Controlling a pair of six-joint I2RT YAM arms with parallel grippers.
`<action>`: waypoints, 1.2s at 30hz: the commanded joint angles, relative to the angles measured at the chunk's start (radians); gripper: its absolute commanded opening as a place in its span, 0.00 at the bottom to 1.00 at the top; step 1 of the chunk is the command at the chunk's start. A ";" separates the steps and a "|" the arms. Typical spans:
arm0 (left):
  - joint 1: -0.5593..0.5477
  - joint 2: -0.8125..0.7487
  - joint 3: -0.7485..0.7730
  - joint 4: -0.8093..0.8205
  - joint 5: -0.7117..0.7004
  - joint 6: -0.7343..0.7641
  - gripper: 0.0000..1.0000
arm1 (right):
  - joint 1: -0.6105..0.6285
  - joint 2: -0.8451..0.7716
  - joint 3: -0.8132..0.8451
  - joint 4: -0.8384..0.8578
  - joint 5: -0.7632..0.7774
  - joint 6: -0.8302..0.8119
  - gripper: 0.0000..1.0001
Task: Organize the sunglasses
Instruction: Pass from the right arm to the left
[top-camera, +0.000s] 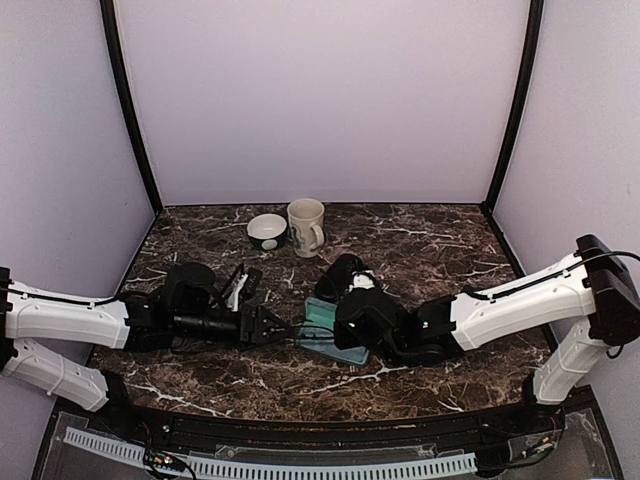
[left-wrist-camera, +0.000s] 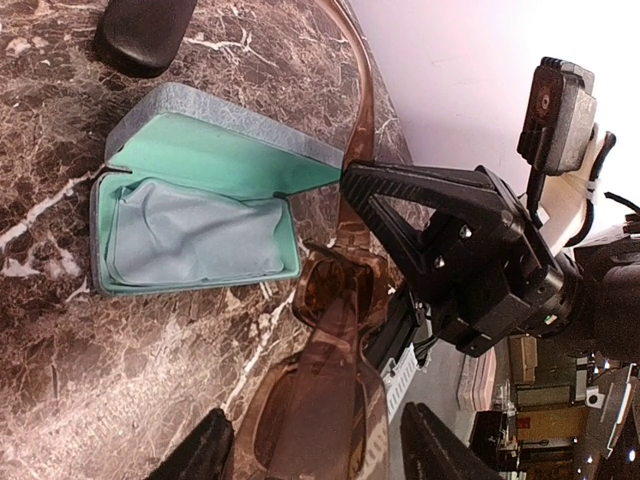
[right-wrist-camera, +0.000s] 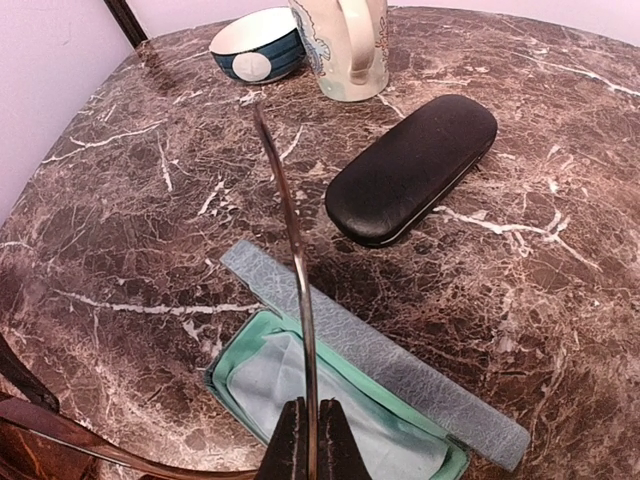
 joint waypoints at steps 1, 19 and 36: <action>0.003 0.009 -0.008 0.036 0.039 0.005 0.57 | 0.012 -0.005 0.009 0.007 0.027 0.014 0.00; 0.003 0.018 -0.022 0.079 0.065 0.007 0.48 | 0.010 -0.005 0.009 0.008 0.022 0.019 0.00; 0.009 0.018 -0.020 0.056 0.063 0.018 0.19 | 0.010 -0.007 0.007 0.047 -0.035 -0.041 0.13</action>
